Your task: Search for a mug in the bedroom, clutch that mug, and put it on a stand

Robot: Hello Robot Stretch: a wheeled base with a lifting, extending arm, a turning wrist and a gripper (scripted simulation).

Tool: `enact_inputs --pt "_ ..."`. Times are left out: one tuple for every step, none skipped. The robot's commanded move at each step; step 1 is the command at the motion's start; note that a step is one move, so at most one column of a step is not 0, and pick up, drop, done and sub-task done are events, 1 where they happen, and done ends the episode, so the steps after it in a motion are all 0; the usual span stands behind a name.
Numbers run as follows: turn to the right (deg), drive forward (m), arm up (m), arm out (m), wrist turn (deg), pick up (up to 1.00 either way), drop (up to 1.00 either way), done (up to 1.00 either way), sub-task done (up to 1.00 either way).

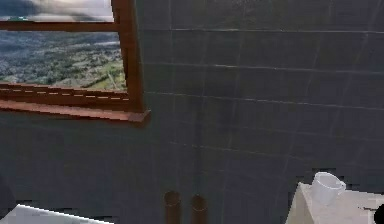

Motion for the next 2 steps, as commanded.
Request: enact_inputs --pt "30.0 0.0 0.0 0.0 0.0 0.0 0.0 0.0 0.0" --pt "0.0 0.4 0.0 0.0 0.0 0.0 0.0 0.0 0.0"
